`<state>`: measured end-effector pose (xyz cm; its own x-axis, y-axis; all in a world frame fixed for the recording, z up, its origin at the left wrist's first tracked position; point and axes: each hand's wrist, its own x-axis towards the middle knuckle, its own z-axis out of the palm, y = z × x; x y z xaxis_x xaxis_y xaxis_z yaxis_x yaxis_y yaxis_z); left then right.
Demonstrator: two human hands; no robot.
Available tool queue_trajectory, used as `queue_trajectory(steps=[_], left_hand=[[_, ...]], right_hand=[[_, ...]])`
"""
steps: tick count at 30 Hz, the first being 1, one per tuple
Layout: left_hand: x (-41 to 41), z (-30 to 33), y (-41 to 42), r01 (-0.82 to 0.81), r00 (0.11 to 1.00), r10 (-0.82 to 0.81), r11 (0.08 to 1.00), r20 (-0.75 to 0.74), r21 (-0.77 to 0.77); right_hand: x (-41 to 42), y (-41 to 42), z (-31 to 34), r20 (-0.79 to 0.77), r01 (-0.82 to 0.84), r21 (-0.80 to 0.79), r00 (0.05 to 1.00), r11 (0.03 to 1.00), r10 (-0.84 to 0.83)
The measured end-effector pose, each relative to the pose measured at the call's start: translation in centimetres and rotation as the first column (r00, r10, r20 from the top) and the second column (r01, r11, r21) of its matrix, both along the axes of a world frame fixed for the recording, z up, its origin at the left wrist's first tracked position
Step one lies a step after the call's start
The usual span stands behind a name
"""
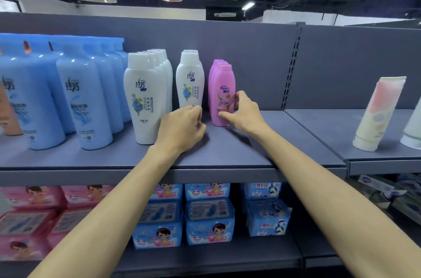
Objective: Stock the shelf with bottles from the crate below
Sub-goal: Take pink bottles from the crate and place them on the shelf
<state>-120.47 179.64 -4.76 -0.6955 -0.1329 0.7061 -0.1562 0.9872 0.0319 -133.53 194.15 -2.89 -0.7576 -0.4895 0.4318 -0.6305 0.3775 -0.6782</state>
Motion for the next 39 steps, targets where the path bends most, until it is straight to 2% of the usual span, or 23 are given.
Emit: queue_trajectory(steps=[6, 11, 13, 16, 18, 34, 39], left_hand=[[-0.4, -0.1, -0.2, -0.013, 0.999, 0.012, 1.000, 0.038, 0.019], [0.0, 0.1, 0.0, -0.028, 0.998, 0.028, 1.000, 0.048, 0.013], [0.3, 0.2, 0.3, -0.031, 0.998, 0.032, 0.999, 0.061, -0.022], [0.5, 0.6, 0.9, -0.006, 0.995, 0.025, 0.982, 0.098, -0.187], [0.8, 1.0, 1.2, 0.011, 0.994, 0.015, 0.970, 0.104, -0.243], [7.2, 2.3, 0.5, 0.072, 0.988, -0.038, 0.970, 0.147, -0.231], [9.9, 1.9, -0.2, 0.072, 0.991, -0.031, 0.946, 0.133, -0.316]], right_hand=[[0.1, 0.0, -0.1, 0.008, 0.022, 0.003, 1.000, 1.000, -0.022], [0.9, 1.0, -0.1, 0.014, 0.052, 0.119, 0.998, 0.991, -0.054], [1.4, 1.7, -0.1, -0.004, 0.063, 0.134, 0.998, 0.989, -0.063], [2.4, 2.6, 0.2, -0.060, 0.059, 0.159, 0.997, 0.985, -0.050], [3.2, 3.0, 0.7, -0.110, 0.054, 0.178, 0.993, 0.983, -0.035], [9.2, 1.4, 1.0, -0.212, 0.127, 0.260, 0.975, 0.957, -0.072], [12.3, 1.1, 1.0, -0.227, 0.144, 0.282, 0.971, 0.948, -0.080]])
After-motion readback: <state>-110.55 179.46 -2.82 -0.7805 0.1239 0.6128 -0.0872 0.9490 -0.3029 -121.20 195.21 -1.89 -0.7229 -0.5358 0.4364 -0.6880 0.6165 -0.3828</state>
